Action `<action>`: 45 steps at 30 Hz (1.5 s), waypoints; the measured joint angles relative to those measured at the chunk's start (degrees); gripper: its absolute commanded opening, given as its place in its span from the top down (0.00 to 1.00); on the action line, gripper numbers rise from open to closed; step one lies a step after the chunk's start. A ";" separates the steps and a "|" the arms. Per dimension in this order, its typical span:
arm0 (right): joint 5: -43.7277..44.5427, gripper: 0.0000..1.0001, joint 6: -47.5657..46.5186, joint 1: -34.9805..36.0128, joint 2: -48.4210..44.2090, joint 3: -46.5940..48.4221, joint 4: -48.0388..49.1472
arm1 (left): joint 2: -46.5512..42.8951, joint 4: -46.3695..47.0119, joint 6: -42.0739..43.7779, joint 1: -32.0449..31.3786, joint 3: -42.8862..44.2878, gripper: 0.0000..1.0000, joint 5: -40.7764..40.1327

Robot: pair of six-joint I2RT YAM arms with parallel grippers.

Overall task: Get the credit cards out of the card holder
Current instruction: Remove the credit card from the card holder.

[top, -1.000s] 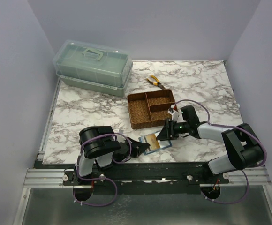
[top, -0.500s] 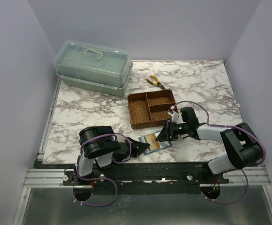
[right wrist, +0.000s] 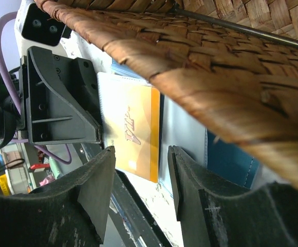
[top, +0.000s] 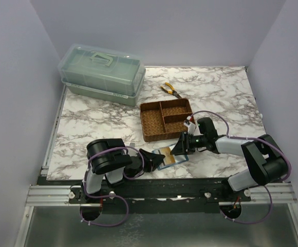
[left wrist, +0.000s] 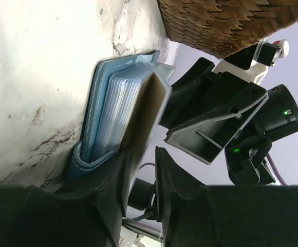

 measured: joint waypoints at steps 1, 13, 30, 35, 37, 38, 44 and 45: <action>0.02 0.48 0.00 0.00 0.00 -0.02 0.02 | 0.00 0.00 -0.09 -0.04 0.17 0.65 0.00; 0.39 0.48 0.55 0.11 -0.50 -0.15 -0.02 | -8.94 -10.75 1.81 -0.04 1.88 0.68 -0.09; 1.22 0.47 1.03 0.09 -1.49 -0.35 -0.22 | -22.82 -41.92 10.08 2.10 9.79 0.66 1.84; 1.44 0.47 1.03 0.09 -1.57 -0.35 -0.22 | -22.27 -42.97 10.73 2.12 11.45 0.80 2.43; 1.44 0.47 1.03 0.09 -1.57 -0.35 -0.22 | -22.27 -43.45 10.93 2.12 11.61 0.93 2.43; 1.46 0.47 1.03 0.09 -1.57 -0.35 -0.24 | -22.27 -43.74 10.99 2.23 11.61 0.98 2.43; 0.98 0.47 2.29 -0.68 -2.51 -0.35 -0.15 | -23.39 -44.44 12.35 2.62 11.41 1.00 2.40; 0.39 0.47 2.97 -1.03 -2.93 -0.39 0.02 | -24.17 -44.50 12.98 2.69 11.10 1.00 2.38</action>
